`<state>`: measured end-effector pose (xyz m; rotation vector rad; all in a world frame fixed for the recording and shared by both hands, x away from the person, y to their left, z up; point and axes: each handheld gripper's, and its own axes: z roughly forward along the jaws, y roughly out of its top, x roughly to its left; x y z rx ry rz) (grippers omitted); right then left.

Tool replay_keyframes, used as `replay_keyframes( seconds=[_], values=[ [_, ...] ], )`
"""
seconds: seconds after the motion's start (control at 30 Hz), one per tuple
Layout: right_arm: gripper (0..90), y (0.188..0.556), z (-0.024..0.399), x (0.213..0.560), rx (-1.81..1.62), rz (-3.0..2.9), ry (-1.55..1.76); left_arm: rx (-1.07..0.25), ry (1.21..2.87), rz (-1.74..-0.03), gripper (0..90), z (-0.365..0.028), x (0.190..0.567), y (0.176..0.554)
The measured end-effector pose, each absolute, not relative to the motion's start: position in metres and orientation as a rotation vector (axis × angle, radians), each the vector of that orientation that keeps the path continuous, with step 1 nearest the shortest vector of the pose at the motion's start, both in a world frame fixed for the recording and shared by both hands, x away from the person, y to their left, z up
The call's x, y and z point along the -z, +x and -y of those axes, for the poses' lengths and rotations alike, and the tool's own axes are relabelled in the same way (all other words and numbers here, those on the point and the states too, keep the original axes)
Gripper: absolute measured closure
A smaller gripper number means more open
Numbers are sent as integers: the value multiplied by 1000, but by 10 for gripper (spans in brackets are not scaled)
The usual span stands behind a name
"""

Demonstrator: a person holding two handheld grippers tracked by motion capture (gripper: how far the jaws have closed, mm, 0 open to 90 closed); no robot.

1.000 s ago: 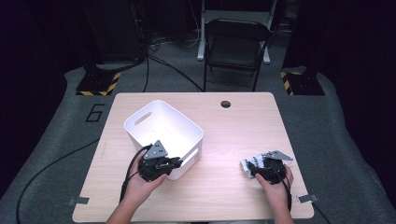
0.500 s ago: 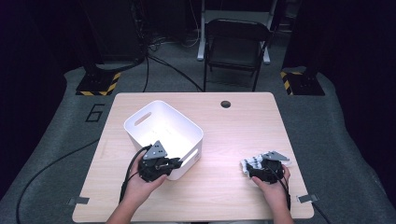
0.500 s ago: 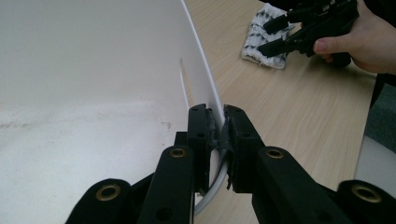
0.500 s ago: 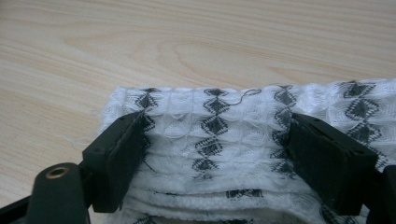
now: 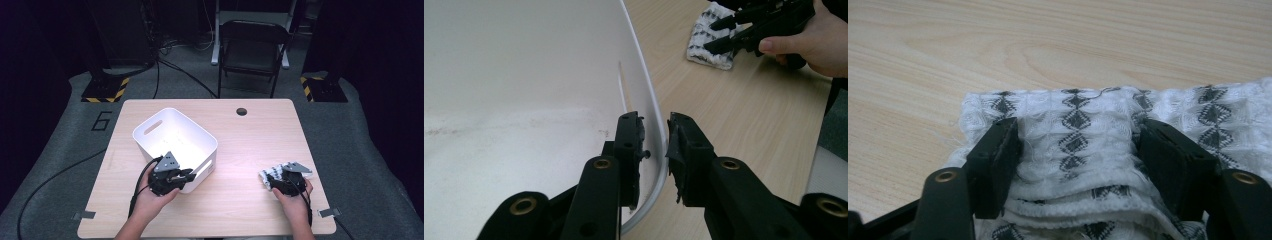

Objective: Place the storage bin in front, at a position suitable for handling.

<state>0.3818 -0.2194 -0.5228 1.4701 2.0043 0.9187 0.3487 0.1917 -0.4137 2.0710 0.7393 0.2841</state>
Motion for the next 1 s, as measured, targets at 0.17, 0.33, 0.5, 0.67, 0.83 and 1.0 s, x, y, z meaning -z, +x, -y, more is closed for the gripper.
replay_keyframes(
  seconds=[0.17,0.33,0.5,0.67,0.83,1.0],
  values=[
    [441,380,221,521,-905,-1991,1488,-288,2066,-756,726,-191,414,349],
    [613,378,226,519,-912,-1981,1513,-303,2067,-778,708,-189,414,348],
    [705,377,228,518,-932,-1969,1559,-294,2068,-790,727,-188,416,350],
    [740,375,226,515,-963,-1995,1554,-298,2100,-745,827,-184,415,349],
    [744,374,222,513,-987,-2015,1546,-310,2101,-730,833,-184,416,348],
    [748,372,213,508,-1022,-2041,1483,-289,2102,-701,835,-185,416,347]
  ],
)
